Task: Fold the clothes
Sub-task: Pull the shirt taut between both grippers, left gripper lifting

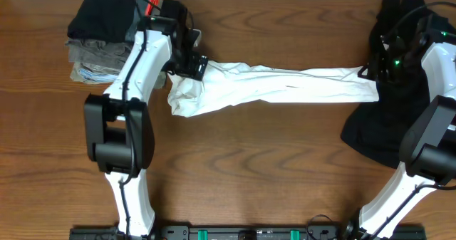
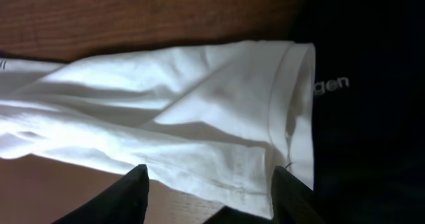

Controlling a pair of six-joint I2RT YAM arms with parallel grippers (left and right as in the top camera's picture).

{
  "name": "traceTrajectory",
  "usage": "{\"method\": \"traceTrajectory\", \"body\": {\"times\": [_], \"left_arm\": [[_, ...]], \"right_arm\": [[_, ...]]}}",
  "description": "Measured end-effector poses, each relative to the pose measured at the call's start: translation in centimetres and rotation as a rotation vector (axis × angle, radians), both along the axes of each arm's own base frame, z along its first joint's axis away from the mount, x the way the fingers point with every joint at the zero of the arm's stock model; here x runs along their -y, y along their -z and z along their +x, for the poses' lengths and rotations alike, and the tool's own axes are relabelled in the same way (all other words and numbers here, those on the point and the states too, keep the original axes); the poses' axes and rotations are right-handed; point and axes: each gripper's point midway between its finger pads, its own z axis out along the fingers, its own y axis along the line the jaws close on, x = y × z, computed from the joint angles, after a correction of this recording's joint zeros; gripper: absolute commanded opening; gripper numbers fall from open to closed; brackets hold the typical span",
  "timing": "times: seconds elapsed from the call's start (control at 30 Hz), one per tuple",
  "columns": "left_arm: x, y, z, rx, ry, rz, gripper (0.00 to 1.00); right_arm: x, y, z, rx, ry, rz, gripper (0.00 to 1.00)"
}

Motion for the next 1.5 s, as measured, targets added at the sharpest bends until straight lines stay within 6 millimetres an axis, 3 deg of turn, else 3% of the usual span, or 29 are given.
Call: {"method": "traceTrajectory", "body": {"times": [0.23,0.47,0.77,1.2,1.5], "left_arm": [[0.1,-4.6,0.2,0.093,-0.025,-0.028,0.95],[0.2,-4.7,0.1,0.086,-0.044,-0.035,0.95],[0.2,-4.7,0.1,0.086,-0.045,-0.035,0.95],[0.2,-4.7,0.1,0.087,-0.045,-0.035,0.95],[0.2,-4.7,0.1,0.089,-0.045,-0.035,0.95]], "right_arm": [[1.2,1.2,0.8,0.006,0.013,-0.059,0.57],[2.6,3.5,0.8,-0.035,0.027,-0.125,0.54],[3.3,5.3,1.6,-0.032,0.043,-0.145,0.38],[2.8,5.6,0.3,-0.091,0.043,-0.126,0.01],[2.7,5.5,0.4,-0.086,0.047,-0.115,0.01]]}}
